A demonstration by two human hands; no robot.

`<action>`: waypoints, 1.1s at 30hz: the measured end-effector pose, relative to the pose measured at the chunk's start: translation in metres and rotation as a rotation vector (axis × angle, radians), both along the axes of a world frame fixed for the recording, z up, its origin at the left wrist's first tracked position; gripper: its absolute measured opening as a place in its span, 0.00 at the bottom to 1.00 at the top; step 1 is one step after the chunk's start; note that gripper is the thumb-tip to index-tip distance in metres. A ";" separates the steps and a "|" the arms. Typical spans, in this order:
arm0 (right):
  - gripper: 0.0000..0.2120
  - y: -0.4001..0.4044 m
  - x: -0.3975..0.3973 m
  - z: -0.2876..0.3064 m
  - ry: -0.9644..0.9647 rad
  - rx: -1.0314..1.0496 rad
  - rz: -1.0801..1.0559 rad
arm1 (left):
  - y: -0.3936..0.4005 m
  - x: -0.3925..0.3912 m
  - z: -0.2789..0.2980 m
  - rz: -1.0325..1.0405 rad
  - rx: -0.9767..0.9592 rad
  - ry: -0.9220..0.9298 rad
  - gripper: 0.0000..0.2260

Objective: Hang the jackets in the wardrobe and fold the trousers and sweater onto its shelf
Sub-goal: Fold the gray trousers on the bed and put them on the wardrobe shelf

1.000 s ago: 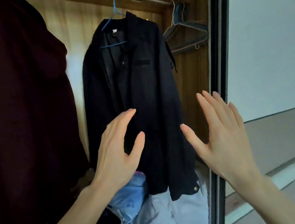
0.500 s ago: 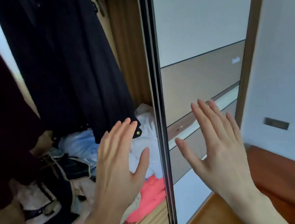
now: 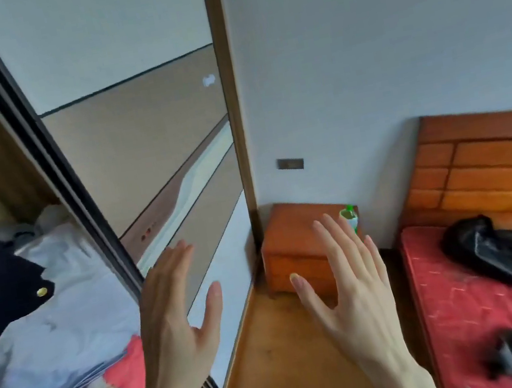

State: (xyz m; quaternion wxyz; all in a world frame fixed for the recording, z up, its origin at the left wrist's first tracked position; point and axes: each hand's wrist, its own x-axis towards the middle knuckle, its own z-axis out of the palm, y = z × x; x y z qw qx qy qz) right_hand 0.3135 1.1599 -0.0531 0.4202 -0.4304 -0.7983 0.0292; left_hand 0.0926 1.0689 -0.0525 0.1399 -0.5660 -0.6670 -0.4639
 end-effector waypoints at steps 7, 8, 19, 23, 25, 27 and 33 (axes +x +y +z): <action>0.34 0.002 0.056 -0.047 -0.085 -0.085 -0.374 | 0.090 0.058 -0.034 -0.365 -0.075 0.000 0.28; 0.34 0.001 0.067 -0.052 -0.090 -0.097 -0.426 | 0.100 0.067 -0.038 -0.411 -0.091 0.003 0.28; 0.35 -0.012 0.203 -0.086 -0.096 -0.185 -0.949 | 0.181 0.202 -0.074 -0.822 -0.247 0.105 0.26; 0.35 -0.008 0.258 -0.090 -0.084 -0.204 -1.095 | 0.204 0.275 -0.075 -0.962 -0.226 0.134 0.27; 0.34 -0.005 0.285 -0.089 -0.060 -0.191 -1.165 | 0.215 0.312 -0.076 -1.041 -0.232 0.169 0.27; 0.34 0.000 0.312 -0.088 -0.040 -0.179 -1.219 | 0.229 0.349 -0.078 -1.114 -0.230 0.205 0.27; 0.34 0.002 0.393 -0.096 0.002 -0.215 -1.346 | 0.260 0.449 -0.094 -1.243 -0.260 0.247 0.27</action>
